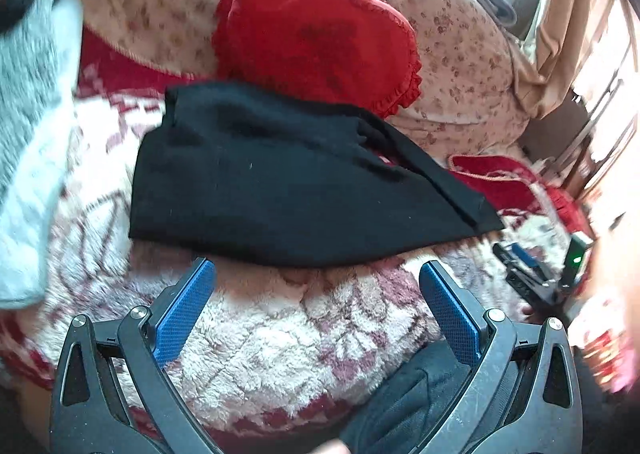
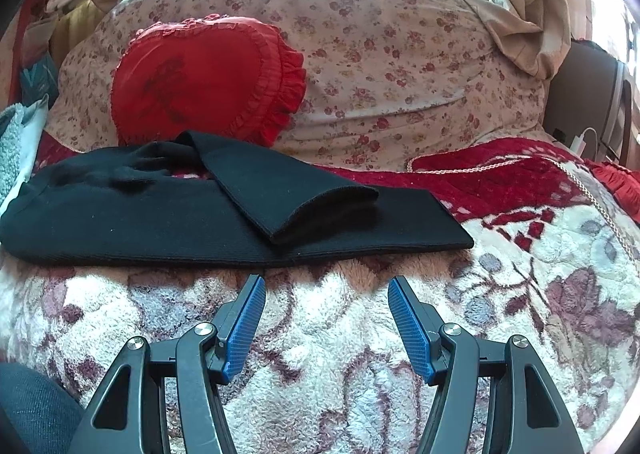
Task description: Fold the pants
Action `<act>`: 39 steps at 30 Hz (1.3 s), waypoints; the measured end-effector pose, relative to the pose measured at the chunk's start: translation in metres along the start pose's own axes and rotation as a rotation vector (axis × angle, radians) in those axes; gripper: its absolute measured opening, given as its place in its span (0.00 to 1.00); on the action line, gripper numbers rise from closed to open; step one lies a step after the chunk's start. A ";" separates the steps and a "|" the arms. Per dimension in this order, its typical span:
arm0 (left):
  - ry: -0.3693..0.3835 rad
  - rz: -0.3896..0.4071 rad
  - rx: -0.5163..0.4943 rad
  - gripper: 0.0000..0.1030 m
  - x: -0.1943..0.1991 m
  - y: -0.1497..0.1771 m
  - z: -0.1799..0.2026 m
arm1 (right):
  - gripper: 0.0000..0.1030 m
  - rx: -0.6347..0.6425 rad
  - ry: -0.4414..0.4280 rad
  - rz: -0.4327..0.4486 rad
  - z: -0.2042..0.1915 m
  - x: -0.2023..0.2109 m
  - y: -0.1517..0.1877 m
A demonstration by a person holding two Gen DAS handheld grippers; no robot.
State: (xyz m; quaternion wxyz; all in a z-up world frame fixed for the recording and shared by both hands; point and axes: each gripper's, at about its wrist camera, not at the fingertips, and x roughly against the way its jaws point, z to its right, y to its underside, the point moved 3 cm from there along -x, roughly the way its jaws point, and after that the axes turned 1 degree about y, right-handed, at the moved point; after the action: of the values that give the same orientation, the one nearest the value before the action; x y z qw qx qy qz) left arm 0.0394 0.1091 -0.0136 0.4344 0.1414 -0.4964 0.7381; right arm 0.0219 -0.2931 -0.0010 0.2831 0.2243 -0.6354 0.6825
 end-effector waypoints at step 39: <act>-0.097 0.135 0.321 0.24 -0.021 -0.024 -0.089 | 0.61 -0.850 -0.290 -0.018 0.187 -0.028 0.005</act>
State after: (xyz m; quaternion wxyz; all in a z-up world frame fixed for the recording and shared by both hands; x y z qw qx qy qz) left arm 0.0905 0.1775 -0.0541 0.3313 0.2104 -0.4009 0.8278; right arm 0.0292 -0.4826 -0.0067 0.2641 0.1870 -0.8906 0.3196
